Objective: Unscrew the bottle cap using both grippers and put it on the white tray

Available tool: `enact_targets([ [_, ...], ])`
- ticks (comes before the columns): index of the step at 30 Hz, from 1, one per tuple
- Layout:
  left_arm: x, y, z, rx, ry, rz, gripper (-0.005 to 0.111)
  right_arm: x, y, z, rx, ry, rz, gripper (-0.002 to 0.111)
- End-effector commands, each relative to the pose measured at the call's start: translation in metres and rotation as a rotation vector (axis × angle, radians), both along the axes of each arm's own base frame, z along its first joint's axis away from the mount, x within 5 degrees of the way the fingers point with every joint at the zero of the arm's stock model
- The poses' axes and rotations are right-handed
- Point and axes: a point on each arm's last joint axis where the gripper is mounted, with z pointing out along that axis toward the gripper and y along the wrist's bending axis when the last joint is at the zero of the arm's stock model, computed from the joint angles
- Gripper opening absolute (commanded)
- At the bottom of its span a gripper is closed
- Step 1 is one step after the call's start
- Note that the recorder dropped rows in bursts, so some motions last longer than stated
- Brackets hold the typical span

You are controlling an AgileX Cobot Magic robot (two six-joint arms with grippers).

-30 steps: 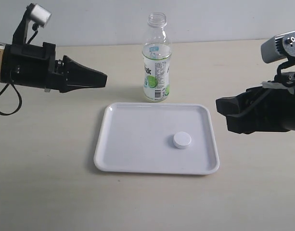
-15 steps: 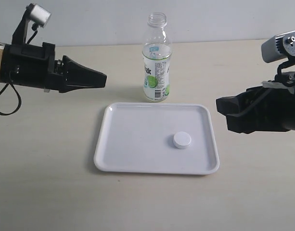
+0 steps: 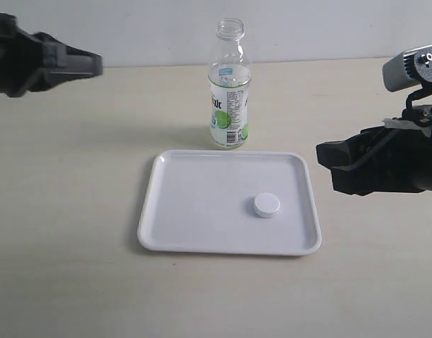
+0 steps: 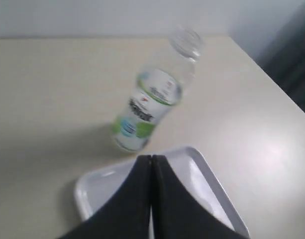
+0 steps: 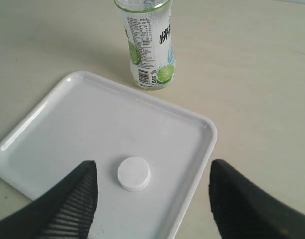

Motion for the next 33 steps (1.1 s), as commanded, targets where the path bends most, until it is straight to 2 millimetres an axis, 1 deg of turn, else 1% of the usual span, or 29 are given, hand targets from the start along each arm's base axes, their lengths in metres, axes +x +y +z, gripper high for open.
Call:
enact_targets([
  [1,-0.044,0.026,0.018,-0.032,-0.07,0.27,0.0,-0.001,-0.001,0.0,0.003,-0.006,-0.005,0.062],
  [2,-0.056,0.03,0.018,-0.035,-0.086,0.287,0.0,-0.001,-0.001,0.0,0.003,-0.006,-0.005,0.062],
  [3,-0.071,0.034,0.022,-0.046,-0.127,0.306,0.0,-0.001,-0.001,0.0,0.003,-0.006,-0.005,0.062],
  [7,-0.113,0.041,0.023,-0.076,-0.223,0.309,0.0,-0.001,-0.001,0.0,0.003,-0.006,-0.005,0.062],
  [9,-0.131,0.044,0.021,-0.096,-0.266,0.307,0.0,-0.001,-0.001,0.0,0.003,-0.006,-0.005,0.062],
  [12,-0.149,0.047,0.016,-0.11,-0.311,0.306,0.0,-0.001,-0.001,0.0,0.004,-0.005,-0.006,0.062],
  [15,-0.16,0.048,0.005,-0.109,-0.322,0.305,0.0,-0.001,-0.001,0.0,0.004,-0.005,-0.006,0.062],
  [17,-0.164,0.049,-0.001,-0.105,-0.319,0.304,0.0,-0.001,-0.001,0.0,0.004,-0.005,-0.006,0.062],
  [21,-0.165,0.049,-0.014,-0.095,-0.288,0.305,0.0,-0.001,-0.001,0.0,0.004,-0.005,-0.006,0.062],
  [24,-0.166,0.049,-0.019,-0.091,-0.277,0.305,0.0,-0.001,-0.001,0.0,0.004,-0.005,-0.006,0.062],
  [28,-0.178,0.052,-0.018,-0.101,-0.342,0.305,0.0,-0.001,-0.001,0.0,0.004,-0.005,-0.006,0.062],
  [33,-0.191,0.055,-0.021,-0.045,-0.484,0.292,0.0,-0.001,-0.001,0.0,0.004,-0.005,-0.006,0.062],
])
